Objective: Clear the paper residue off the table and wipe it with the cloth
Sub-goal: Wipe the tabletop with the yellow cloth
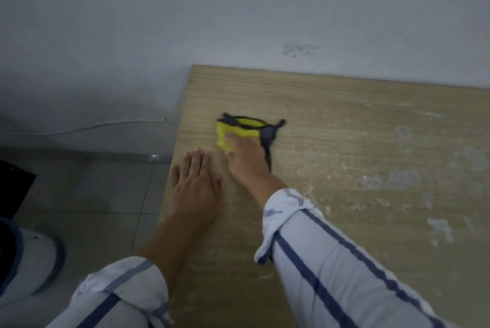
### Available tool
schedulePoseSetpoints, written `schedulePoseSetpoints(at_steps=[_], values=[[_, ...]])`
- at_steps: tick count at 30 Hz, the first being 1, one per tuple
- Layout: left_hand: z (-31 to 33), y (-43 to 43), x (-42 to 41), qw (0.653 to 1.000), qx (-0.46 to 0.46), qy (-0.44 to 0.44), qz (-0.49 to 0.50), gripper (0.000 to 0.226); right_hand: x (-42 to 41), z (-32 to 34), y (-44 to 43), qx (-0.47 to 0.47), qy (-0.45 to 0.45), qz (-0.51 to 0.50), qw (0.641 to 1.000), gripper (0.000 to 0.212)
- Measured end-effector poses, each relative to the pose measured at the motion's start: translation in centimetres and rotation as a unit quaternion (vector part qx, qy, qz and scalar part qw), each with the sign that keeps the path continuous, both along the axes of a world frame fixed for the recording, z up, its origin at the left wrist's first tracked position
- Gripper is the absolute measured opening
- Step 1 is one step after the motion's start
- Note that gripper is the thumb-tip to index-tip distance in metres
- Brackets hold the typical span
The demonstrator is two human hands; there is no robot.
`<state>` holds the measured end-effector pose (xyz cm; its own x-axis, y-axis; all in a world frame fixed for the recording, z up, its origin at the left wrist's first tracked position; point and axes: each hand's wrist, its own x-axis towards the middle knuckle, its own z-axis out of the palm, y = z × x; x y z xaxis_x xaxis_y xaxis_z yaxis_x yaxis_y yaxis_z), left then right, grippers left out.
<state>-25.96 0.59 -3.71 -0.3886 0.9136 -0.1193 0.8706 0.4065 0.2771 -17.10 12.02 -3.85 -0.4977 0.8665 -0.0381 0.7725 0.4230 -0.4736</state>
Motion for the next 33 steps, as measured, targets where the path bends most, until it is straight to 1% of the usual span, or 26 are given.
schedulePoseSetpoints(at_steps=[1, 2, 3, 4, 5, 6, 7, 9, 11, 13, 14, 15, 16, 17, 18, 19, 20, 22, 24, 26, 29, 31, 33], values=[[0.0, -0.4, -0.3, 1.000, -0.005, 0.000, -0.008, 0.065, -0.4, 0.4, -0.6, -0.013, 0.029, 0.025, 0.999, 0.041], [0.1, -0.8, -0.6, 1.000, -0.010, -0.001, -0.015, 0.062, 0.0, 1.1, -0.6, 0.015, 0.064, 0.011, 0.998, 0.038], [0.2, -1.2, -0.9, 1.000, -0.013, -0.002, -0.020, 0.060, 1.1, 1.5, -0.1, 0.060, 0.084, -0.026, 0.994, 0.037], [0.1, -1.7, -1.2, 1.000, -0.015, -0.001, -0.025, 0.061, 2.8, 1.7, 0.7, 0.096, 0.071, -0.090, 0.989, 0.039], [0.1, -2.0, -1.4, 0.999, -0.014, 0.003, -0.032, 0.064, 4.9, 1.9, 1.5, 0.106, 0.033, -0.159, 0.981, 0.041], [0.0, -2.2, -1.6, 0.999, -0.012, 0.010, -0.040, 0.069, 7.1, 2.0, 1.9, 0.096, -0.019, -0.214, 0.972, 0.042], [0.0, -2.4, -1.6, 0.999, -0.011, 0.015, -0.048, 0.071, 8.7, 2.0, 1.6, 0.058, -0.069, -0.247, 0.965, 0.042], [-0.1, -2.4, -1.6, 0.998, -0.014, 0.010, -0.059, 0.064, 9.1, 2.3, -0.8, -0.022, -0.122, -0.260, 0.958, 0.046], [0.1, -2.4, -1.7, 0.998, -0.008, -0.001, -0.065, 0.059, 6.5, 2.3, -3.9, -0.023, -0.107, -0.198, 0.974, 0.048], [0.5, -2.4, -1.6, 0.998, 0.005, -0.025, -0.057, 0.057, 3.6, 2.4, -6.4, -0.026, -0.043, -0.122, 0.991, 0.045], [0.7, -2.3, -1.5, 0.998, 0.012, -0.046, -0.040, 0.056, 2.7, 2.7, -7.2, -0.061, 0.017, -0.108, 0.992, 0.044], [0.9, -2.1, -1.1, 0.997, 0.016, -0.071, -0.017, 0.056, 2.4, 3.4, -7.7, -0.102, 0.098, -0.118, 0.983, 0.041], [1.2, -1.9, -0.6, 0.995, 0.018, -0.093, 0.004, 0.057, 2.9, 3.8, -7.9, -0.121, 0.176, -0.142, 0.967, 0.036], [1.6, -1.5, 0.2, 0.994, 0.016, -0.105, 0.014, 0.058, 4.0, 4.1, -8.0, -0.105, 0.216, -0.175, 0.955, 0.031], [1.9, -1.2, 1.2, 0.995, 0.015, -0.101, 0.007, 0.060, 5.3, 4.2, -8.0, -0.057, 0.207, -0.205, 0.955, 0.027], [2.3, -0.7, 2.4, 0.996, 0.021, -0.086, -0.022, 0.061, 7.0, 3.8, -7.9, -0.008, 0.167, -0.226, 0.960, 0.025], [2.6, -0.4, 3.8, 0.995, 0.030, -0.067, -0.069, 0.061, 8.7, 3.2, -7.8, 0.020, 0.113, -0.243, 0.963, 0.026], [2.7, 0.4, 6.5, 0.986, 0.039, -0.031, -0.159, 0.061, 11.5, 2.1, -8.0, 0.013, 0.010, -0.263, 0.965, 0.032], [2.1, 1.0, 8.3, 0.982, 0.011, 0.003, -0.189, 0.064, 13.1, 1.1, -8.6, -0.010, -0.045, -0.269, 0.962, 0.035], [1.2, 1.4, 9.0, 0.983, -0.029, 0.026, -0.179, 0.065, 14.0, 0.4, -9.1, 0.009, -0.067, -0.246, 0.967, 0.036], [0.6, 1.9, 7.5, 0.989, -0.056, 0.029, -0.137, 0.057, 14.0, 0.1, -9.0, 0.032, -0.068, -0.231, 0.970, 0.035], [0.5, 2.2, 5.1, 0.997, -0.038, 0.025, -0.066, 0.050, 14.0, 0.0, -9.0, 0.030, -0.071, -0.230, 0.970, 0.035], [0.8, 2.7, 3.3, 1.000, 0.019, -0.006, 0.005, 0.042, 14.0, 0.0, -9.0, 0.028, -0.077, -0.228, 0.970, 0.035]])
